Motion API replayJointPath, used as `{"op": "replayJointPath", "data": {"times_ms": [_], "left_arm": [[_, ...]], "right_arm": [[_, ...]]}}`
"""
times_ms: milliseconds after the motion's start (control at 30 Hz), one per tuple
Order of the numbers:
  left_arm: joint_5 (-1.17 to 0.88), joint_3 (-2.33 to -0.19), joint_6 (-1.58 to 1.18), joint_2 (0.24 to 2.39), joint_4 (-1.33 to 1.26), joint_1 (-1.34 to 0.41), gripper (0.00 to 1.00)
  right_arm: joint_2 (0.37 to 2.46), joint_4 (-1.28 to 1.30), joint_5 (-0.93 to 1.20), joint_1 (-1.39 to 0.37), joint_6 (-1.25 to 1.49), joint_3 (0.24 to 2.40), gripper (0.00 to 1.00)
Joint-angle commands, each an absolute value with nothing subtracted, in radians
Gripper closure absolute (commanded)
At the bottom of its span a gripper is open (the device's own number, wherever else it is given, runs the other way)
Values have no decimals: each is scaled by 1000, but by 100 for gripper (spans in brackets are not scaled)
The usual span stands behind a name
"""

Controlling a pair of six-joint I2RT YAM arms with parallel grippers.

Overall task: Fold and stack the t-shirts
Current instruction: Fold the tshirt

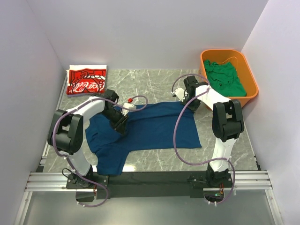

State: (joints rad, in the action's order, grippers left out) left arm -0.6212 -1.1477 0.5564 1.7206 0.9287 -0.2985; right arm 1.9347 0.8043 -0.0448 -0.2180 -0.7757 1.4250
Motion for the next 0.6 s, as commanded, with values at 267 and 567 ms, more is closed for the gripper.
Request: {"op": "replayJointPath", "data": {"times_ms": [267, 567], "left_arm": [[-661, -1278, 508, 1646, 934, -80, 57], [-600, -1462, 353, 1819, 884, 225, 56]], "right_arm": [[1856, 943, 34, -210, -818, 1480, 100], [1980, 1006, 129, -209, -654, 1739, 61]]}}
